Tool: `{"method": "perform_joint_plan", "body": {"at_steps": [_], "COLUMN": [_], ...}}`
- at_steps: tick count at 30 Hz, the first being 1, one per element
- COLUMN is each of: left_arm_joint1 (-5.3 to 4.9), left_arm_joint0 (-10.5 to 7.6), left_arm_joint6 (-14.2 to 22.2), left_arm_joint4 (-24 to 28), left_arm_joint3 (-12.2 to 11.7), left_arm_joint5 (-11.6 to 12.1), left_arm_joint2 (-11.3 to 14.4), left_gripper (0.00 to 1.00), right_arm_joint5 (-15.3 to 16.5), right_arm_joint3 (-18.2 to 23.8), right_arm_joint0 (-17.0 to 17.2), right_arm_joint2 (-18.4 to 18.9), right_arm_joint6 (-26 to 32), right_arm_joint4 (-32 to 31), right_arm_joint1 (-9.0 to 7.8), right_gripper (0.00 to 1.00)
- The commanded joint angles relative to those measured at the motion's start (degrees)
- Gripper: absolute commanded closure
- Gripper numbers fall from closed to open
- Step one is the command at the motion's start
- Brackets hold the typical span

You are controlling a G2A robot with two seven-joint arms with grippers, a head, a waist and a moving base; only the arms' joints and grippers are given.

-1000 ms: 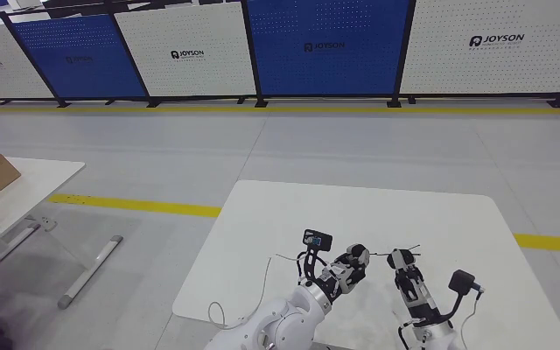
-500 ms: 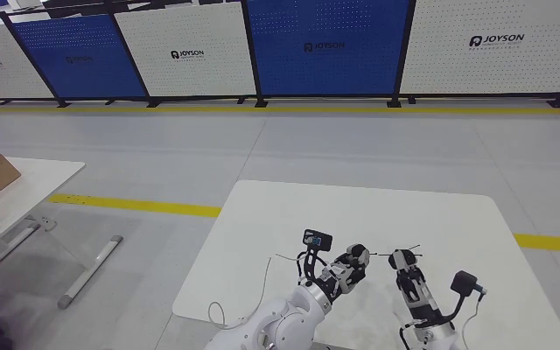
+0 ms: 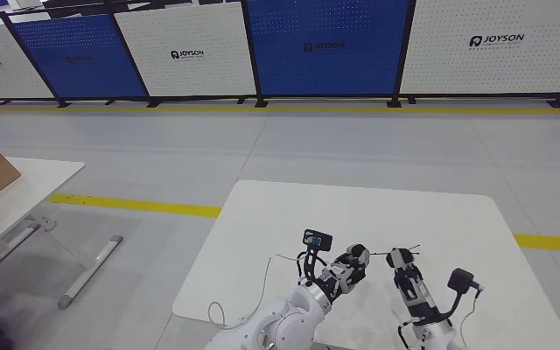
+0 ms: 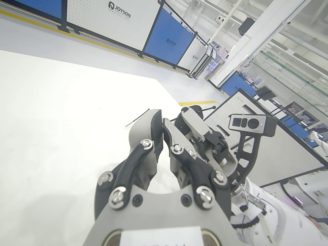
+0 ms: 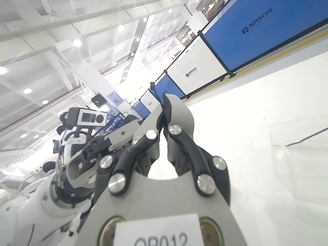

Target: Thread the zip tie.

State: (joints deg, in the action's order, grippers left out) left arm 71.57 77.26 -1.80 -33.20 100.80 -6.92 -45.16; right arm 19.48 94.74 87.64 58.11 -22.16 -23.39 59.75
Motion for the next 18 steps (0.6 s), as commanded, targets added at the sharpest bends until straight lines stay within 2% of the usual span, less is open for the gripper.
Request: {"method": "perform_joint_plan", "body": {"at_steps": [1,12,18], "left_arm_joint1": [0.0,0.01,0.19], "left_arm_joint0": [0.0,0.06,0.52], "left_arm_joint6": [0.0,0.04,2.0], "left_arm_joint4": [0.0,0.2,6.82], "left_arm_joint3": [0.0,0.03,0.34], "left_arm_joint5": [0.0,0.11,2.89], "left_arm_joint2": [0.0,0.02,-1.65], "left_gripper": [1.0,1.0,1.0], "right_arm_joint5": [0.0,0.0,0.0], "right_arm_joint3": [-0.07,-0.6,0.56], "right_arm_joint0": [-0.07,-1.11,-1.34], "right_arm_joint2": [-0.09,-0.85,-0.83], "right_arm_joint6": [-0.05,1.55,3.24], "right_arm_joint4": [-0.11,-0.09,1.99], "right_arm_joint1": [-0.03,-0.04,-0.22], "right_gripper": [1.0,1.0,1.0]}}
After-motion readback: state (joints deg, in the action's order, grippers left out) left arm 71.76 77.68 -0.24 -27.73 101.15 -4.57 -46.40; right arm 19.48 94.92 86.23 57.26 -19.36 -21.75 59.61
